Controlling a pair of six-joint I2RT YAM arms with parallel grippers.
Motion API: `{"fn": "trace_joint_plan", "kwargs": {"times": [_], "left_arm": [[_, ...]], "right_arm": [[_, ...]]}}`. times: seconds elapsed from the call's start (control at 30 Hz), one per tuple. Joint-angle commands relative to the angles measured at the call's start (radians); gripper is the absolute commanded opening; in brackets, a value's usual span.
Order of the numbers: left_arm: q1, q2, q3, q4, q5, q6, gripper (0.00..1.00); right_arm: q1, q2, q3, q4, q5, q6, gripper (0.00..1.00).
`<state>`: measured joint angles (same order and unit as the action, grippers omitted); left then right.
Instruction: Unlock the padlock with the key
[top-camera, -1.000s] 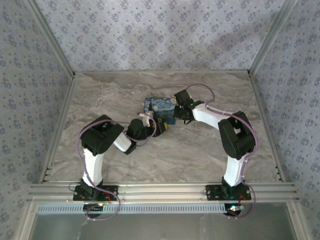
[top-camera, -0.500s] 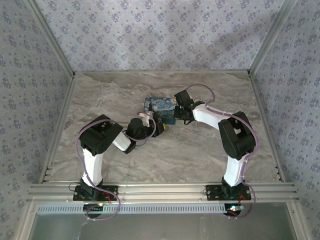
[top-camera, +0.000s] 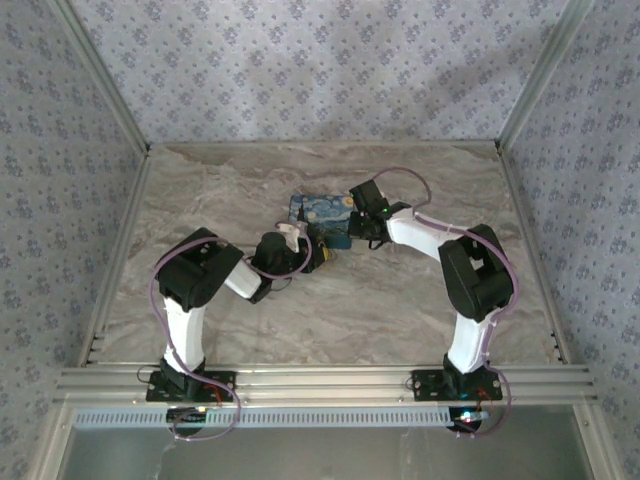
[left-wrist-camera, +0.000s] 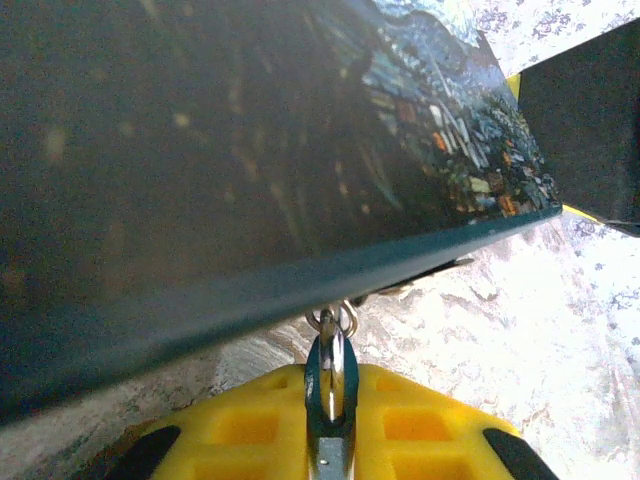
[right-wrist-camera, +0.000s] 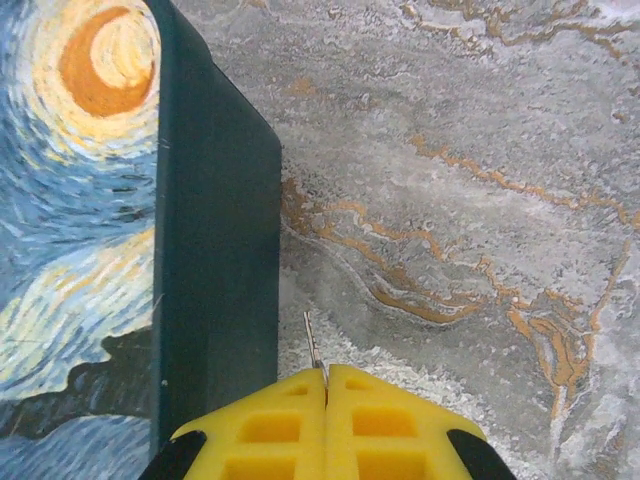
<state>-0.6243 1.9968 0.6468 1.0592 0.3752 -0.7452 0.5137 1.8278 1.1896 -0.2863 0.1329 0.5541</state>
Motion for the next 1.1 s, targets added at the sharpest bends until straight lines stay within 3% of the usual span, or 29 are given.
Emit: {"fn": "trace_joint_plan", "kwargs": {"times": [0.0, 0.47, 0.83, 1.07], "left_arm": [[0.009, -0.011, -0.002, -0.116, 0.037, -0.025, 0.10], [0.037, -0.090, 0.045, -0.264, 0.114, -0.134, 0.04], [0.046, -0.184, 0.102, -0.380, 0.159, -0.212, 0.03], [0.046, -0.193, 0.150, -0.388, 0.170, -0.258, 0.03]], "right_arm": [[-0.010, -0.048, -0.028, -0.004, -0.011, 0.004, 0.00], [-0.049, -0.233, -0.163, 0.041, -0.044, -0.002, 0.00], [-0.089, -0.562, -0.421, 0.235, -0.291, -0.008, 0.00], [-0.112, -0.689, -0.549, 0.355, -0.416, 0.056, 0.00]]}}
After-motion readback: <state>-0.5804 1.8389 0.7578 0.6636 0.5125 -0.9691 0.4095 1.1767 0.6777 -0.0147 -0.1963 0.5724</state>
